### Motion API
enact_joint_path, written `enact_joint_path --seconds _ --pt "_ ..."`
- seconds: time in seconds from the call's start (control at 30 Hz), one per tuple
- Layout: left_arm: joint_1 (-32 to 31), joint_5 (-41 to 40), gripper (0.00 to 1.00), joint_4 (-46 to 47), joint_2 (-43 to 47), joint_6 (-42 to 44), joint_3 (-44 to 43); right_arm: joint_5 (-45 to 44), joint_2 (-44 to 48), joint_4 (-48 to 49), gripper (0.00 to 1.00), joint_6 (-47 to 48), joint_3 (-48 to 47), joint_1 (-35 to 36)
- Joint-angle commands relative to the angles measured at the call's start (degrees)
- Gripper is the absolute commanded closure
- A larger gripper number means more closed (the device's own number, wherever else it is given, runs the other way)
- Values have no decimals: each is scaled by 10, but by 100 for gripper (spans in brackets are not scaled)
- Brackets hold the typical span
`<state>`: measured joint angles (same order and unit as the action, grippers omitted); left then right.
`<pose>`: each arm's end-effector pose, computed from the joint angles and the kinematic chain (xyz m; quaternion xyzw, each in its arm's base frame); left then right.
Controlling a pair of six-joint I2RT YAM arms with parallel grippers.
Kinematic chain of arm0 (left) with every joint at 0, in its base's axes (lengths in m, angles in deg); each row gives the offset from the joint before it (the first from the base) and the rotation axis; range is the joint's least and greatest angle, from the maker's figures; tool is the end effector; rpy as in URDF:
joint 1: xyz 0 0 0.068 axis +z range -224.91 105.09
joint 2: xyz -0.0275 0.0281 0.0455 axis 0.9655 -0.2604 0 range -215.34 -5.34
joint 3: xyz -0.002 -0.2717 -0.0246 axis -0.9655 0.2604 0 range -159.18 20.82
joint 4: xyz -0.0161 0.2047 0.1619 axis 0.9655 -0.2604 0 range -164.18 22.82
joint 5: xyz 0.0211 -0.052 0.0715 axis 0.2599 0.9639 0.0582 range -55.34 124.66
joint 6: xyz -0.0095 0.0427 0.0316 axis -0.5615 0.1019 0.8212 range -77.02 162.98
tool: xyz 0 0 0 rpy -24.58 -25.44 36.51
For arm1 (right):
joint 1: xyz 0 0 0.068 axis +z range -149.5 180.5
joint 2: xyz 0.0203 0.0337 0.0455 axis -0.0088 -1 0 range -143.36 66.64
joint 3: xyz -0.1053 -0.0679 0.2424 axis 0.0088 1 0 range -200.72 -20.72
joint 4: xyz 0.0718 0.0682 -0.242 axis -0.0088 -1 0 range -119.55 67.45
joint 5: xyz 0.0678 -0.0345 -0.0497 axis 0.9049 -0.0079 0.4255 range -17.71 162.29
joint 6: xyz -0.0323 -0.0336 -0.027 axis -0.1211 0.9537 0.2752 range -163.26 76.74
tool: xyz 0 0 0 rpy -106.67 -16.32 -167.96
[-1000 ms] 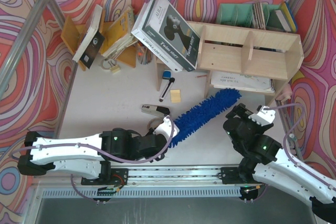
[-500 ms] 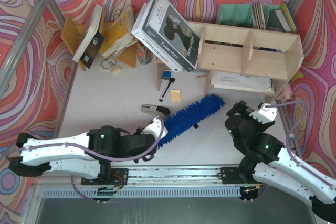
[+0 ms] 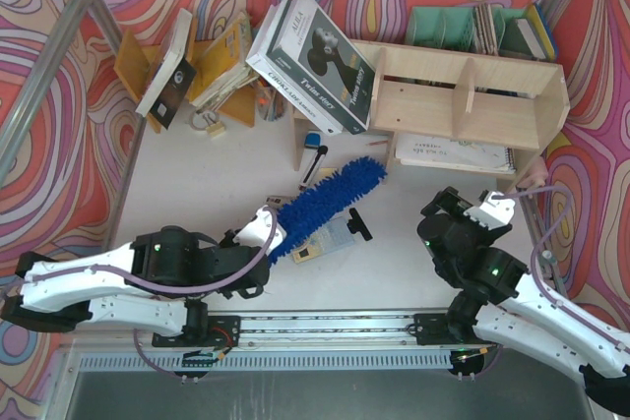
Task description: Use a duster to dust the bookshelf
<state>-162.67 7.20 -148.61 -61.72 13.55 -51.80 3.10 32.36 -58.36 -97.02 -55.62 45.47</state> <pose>0.0218 -0.1357 0.3636 0.4178 0.8533 -0.0573 0.3065 0.1063 0.0591 0.2750 0.3165 0.7087 -0.0408 0.6293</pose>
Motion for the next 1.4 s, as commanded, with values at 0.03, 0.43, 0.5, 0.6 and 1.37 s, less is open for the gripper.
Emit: enact_joint_path --seconds 0.03,0.43,0.5,0.6,1.37 --pt "12 -79 100 -36 15 -24 -20 -20 -4 10 1 3 -13 -1" --pt "80 -121 100 220 -10 49 22 -44 -5 -27 1 -30 22 -1" --pt "86 -128 100 261 -19 54 28 -44 -3 -34 1 -42 30 -1" --pt "96 -103 100 338 -31 60 43 -41 3 -36 1 -48 38 -1" --pt "97 56 100 496 -215 -14 84 -49 23 -31 1 -52 45 -1"
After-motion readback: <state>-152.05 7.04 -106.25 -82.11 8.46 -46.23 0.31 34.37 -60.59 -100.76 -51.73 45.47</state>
